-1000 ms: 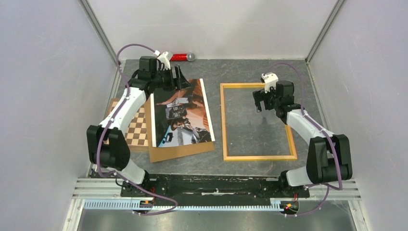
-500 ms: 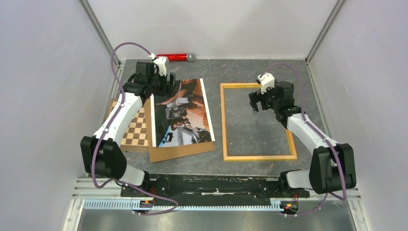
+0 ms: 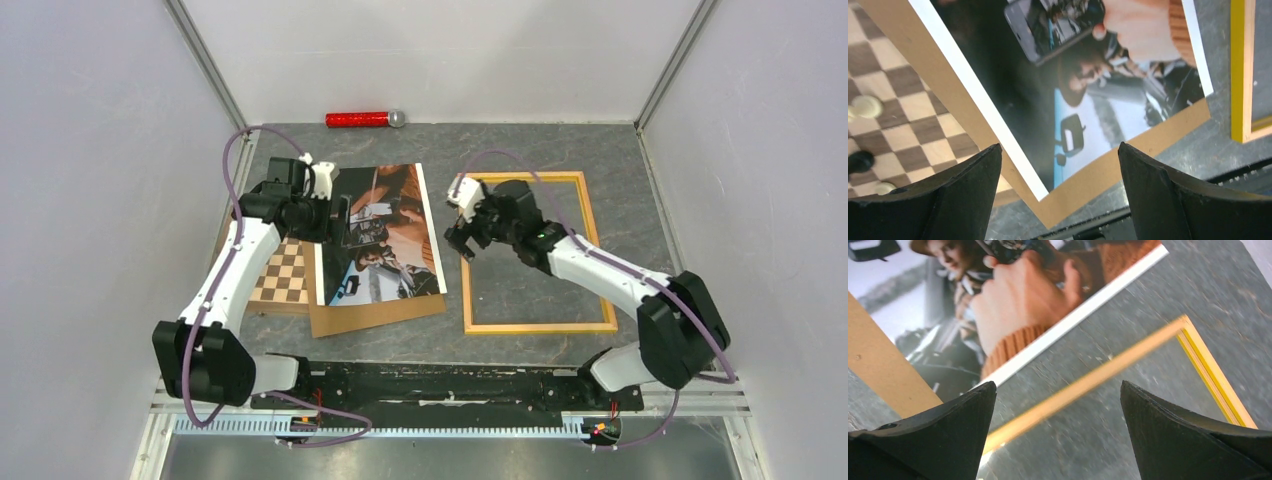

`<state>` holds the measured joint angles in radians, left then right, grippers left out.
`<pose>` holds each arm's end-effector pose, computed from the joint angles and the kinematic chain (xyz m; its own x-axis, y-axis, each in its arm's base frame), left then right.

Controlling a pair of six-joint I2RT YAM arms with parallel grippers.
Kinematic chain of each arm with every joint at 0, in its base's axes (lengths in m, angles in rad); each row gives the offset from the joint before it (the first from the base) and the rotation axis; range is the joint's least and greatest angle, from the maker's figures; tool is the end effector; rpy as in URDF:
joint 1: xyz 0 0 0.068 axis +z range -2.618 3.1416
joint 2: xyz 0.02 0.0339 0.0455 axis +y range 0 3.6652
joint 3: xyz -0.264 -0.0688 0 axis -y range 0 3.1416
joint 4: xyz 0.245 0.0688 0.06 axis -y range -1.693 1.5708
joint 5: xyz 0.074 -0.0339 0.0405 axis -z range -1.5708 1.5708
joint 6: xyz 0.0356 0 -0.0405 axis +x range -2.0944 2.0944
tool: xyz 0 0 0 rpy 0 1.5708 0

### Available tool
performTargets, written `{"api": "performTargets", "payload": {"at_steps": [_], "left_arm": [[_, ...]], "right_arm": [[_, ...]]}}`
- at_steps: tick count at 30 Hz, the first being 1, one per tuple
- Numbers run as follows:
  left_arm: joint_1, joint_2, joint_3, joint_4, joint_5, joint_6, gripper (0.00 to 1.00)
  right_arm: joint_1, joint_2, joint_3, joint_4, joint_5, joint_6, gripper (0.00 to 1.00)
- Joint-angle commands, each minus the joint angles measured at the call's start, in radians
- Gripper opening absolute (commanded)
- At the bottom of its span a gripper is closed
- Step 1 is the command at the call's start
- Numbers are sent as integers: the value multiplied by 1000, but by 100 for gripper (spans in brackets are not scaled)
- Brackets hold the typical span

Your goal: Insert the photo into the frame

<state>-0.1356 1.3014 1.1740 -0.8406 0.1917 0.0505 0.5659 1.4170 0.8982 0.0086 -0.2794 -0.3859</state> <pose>0.2588 -0.0422 0.3066 -0.8031 0.1596 -0.5741 0.2806 0.9512 -0.1281 0.2619 0.1780 0.2522 -0.1115 -0.4994 -0.8592 -0.8208 0.5336 -0.2037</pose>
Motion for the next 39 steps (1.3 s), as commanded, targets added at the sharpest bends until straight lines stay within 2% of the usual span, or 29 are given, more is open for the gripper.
{"api": "performTargets", "payload": {"at_steps": [1,7,14,22,39], "left_arm": [[30,-6,-37,-86,100,44,93],[122,28,-92,-96,194,77,93],[256,67,-126,-128,234,112,93],[299,146,-139,-137,300,116,90],[305,321,-83,-204,313,94,86]], "right_arm": [[89,83,92,34,24,-39,98],[214,194,159,42,67,-97,98],[256,307,222,40,56,-64,97],[301,364,241,42,79,-65,96],[303,370,223,69,111,-51,95]]}}
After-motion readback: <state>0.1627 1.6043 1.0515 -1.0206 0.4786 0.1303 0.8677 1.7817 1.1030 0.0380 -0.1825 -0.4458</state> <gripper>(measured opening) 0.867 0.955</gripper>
